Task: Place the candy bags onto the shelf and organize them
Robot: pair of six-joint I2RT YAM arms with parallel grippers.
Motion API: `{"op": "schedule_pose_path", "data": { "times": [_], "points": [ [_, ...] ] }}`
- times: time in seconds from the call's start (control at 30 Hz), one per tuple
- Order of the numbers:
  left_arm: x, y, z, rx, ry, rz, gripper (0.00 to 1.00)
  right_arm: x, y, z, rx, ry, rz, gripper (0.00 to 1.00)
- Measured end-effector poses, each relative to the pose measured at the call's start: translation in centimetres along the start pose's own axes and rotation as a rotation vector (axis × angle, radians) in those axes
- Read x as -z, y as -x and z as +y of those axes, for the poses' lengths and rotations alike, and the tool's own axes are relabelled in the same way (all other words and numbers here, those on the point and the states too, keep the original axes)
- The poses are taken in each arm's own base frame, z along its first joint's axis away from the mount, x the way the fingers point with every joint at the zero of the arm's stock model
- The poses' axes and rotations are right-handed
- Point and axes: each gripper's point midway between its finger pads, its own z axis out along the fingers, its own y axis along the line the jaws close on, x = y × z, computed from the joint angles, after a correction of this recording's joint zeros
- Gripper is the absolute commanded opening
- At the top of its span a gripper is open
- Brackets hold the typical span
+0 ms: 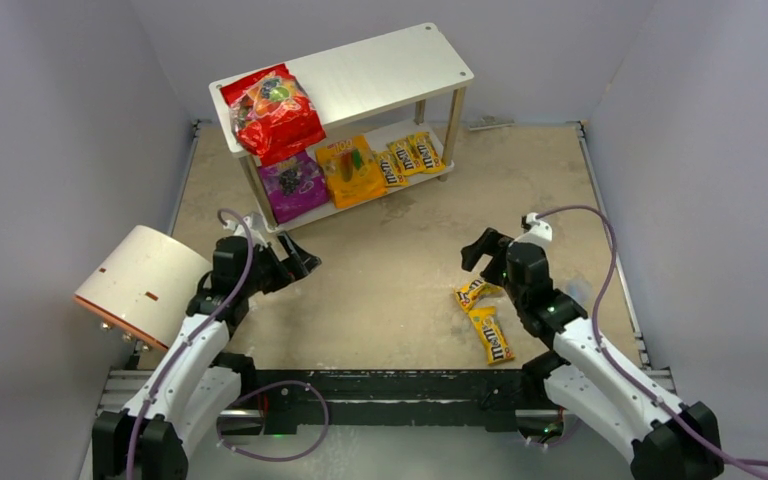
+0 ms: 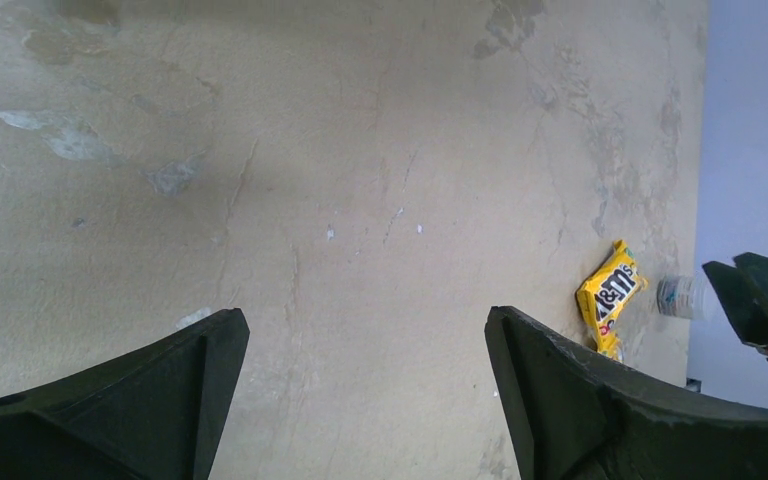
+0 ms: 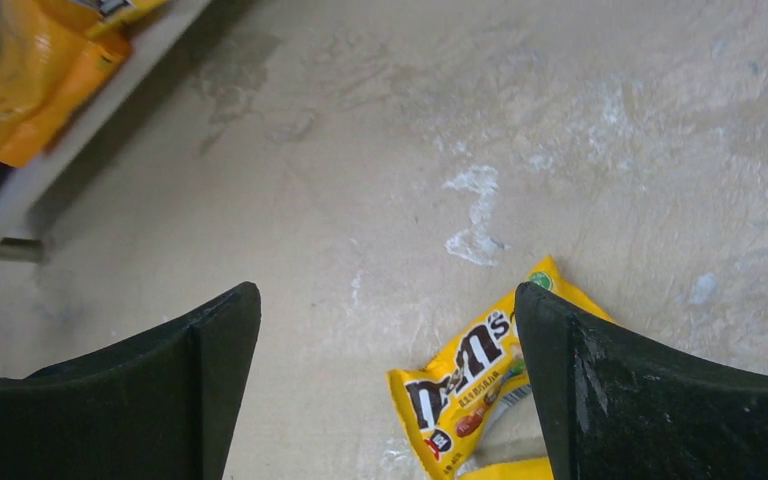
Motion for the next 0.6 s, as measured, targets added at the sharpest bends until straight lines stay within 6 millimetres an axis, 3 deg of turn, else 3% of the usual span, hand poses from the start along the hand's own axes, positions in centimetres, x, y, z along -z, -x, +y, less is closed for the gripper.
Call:
{"op": "schedule_pose_path", "data": {
  "times": [0.27,0.6],
  "points": [
    [0.5,0.9,0.1,-0.004,0.027,-0.040,0.95,1.2,3.3,1.5,-0.006,0.109,-0.176,0.99],
    [0.4,0.8,0.6,0.001,0.054,-0.039,0.96,1.2,3.2,1.3,0.025,0.113,-0.191,0.99]
  ]
}}
